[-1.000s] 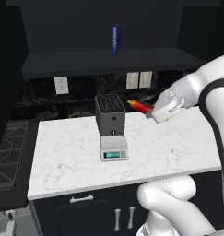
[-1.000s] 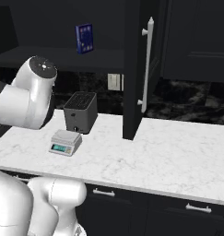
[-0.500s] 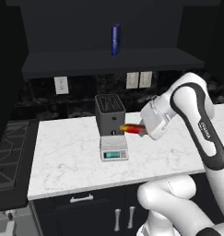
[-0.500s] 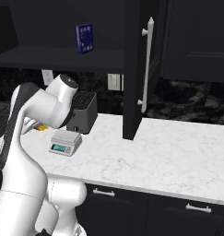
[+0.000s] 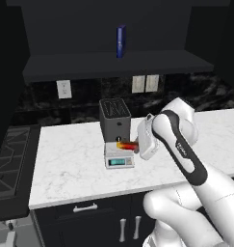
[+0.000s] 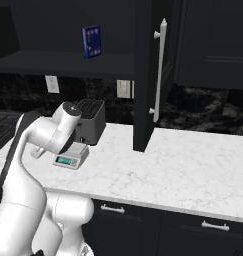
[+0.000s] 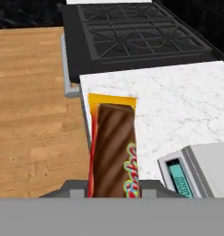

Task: Pick the bar and place it on the digital scale for weighing, and close the cabinet.

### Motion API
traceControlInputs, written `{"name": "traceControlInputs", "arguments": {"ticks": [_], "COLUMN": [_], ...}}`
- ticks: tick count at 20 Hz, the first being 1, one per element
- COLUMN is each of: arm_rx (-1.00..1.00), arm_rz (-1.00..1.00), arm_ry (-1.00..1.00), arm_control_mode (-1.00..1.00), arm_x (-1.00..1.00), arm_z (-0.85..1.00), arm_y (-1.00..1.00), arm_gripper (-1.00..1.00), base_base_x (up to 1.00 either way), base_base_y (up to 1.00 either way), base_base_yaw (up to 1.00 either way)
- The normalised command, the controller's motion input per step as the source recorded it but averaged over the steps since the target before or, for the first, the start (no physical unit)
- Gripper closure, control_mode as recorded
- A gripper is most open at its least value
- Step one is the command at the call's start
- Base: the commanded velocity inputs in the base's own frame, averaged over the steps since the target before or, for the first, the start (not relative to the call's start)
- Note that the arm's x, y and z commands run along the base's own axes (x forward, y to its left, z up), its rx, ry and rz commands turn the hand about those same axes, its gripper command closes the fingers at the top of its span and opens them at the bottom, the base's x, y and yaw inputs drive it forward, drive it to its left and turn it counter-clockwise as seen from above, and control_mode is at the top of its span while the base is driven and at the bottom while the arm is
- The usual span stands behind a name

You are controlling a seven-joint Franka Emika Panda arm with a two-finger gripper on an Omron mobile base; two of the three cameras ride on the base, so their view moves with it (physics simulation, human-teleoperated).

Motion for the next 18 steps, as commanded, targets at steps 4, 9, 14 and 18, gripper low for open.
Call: {"name": "traceControlInputs", "arguments": {"ticks": [4,9,14,18], "arm_rx": [0.00,-0.05,-0.07,-0.01], "arm_rz": [-0.02,0.00,0.00,0.00], "arm_ry": [-0.08,-0.07,0.09,0.13], "arm_control_mode": [-1.00,-1.00,-1.00,-1.00], "arm_x": [0.75,0.47,0.37,0.58], "arm_z": [-0.37,-0.35,-0.16,-0.19], "arm_y": [0.04,0.00,0.00,-0.03], "arm_gripper": [1.00,1.00,1.00,1.00], "base_base_x": [0.00,0.00,0.00,0.00], "base_base_y": [0.00,0.00,0.00,0.00], "base_base_yaw": [0.00,0.00,0.00,0.00]}}
